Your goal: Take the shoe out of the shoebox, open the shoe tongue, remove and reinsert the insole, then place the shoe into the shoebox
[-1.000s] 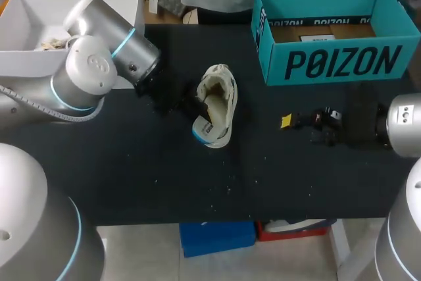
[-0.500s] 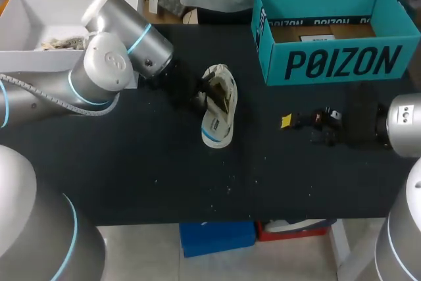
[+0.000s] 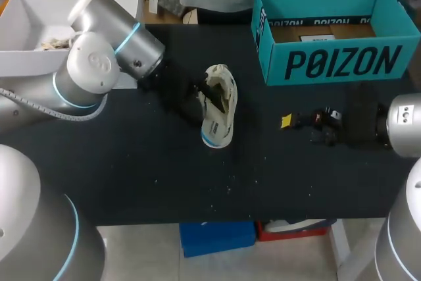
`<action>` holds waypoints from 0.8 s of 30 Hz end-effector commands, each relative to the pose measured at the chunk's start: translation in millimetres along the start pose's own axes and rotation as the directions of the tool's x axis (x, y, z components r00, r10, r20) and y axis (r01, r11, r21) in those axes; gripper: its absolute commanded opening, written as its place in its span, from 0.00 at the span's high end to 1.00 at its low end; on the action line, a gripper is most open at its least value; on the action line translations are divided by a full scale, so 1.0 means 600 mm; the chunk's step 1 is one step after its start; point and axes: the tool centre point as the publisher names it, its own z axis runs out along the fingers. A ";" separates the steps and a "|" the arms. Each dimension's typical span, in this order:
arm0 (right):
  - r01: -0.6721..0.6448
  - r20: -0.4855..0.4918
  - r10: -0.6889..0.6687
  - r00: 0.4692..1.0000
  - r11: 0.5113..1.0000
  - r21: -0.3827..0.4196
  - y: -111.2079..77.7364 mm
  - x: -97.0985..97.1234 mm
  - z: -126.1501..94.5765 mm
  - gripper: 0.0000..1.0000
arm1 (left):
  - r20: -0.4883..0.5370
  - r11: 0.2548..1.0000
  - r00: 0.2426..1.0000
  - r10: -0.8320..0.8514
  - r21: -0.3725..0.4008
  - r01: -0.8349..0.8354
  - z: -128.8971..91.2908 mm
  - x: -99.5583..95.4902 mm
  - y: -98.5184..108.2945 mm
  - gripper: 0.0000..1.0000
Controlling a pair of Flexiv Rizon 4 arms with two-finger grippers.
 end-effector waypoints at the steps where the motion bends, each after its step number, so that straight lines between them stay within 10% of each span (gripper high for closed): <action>1: 0.000 -0.002 0.000 1.000 1.000 0.001 0.000 0.000 -0.003 0.00 | 0.005 1.000 1.000 0.002 -0.027 -0.002 -0.005 0.010 -0.030 0.51; 10: 0.000 -0.002 0.000 1.000 1.000 0.001 0.000 0.000 -0.003 0.00 | 0.003 1.000 1.000 -0.005 -0.024 0.005 -0.014 0.023 -0.061 0.62; 13: 0.000 -0.002 0.000 1.000 1.000 0.001 0.000 0.000 -0.003 0.00 | -0.005 1.000 1.000 -0.012 -0.010 0.012 -0.016 0.028 -0.064 1.00; 24: 0.000 -0.002 0.000 1.000 1.000 0.001 0.000 0.000 -0.003 0.00 | -0.025 0.999 0.999 -0.036 0.012 0.036 -0.009 0.034 -0.059 1.00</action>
